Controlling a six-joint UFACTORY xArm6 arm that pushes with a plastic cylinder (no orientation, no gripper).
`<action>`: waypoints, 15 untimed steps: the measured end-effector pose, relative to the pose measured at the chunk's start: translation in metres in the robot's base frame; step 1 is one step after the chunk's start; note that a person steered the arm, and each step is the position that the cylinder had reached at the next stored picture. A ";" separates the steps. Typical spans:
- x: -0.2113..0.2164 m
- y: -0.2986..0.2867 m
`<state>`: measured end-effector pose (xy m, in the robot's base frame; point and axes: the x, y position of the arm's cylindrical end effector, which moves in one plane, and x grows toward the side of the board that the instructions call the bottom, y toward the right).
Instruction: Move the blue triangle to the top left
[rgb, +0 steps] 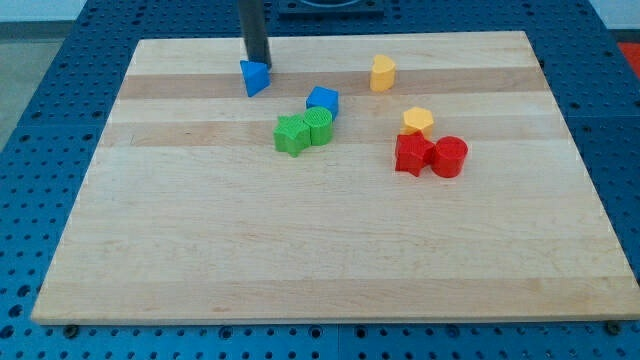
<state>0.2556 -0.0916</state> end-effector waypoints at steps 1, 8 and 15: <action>0.021 0.033; 0.047 -0.020; 0.025 -0.004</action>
<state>0.2806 -0.0958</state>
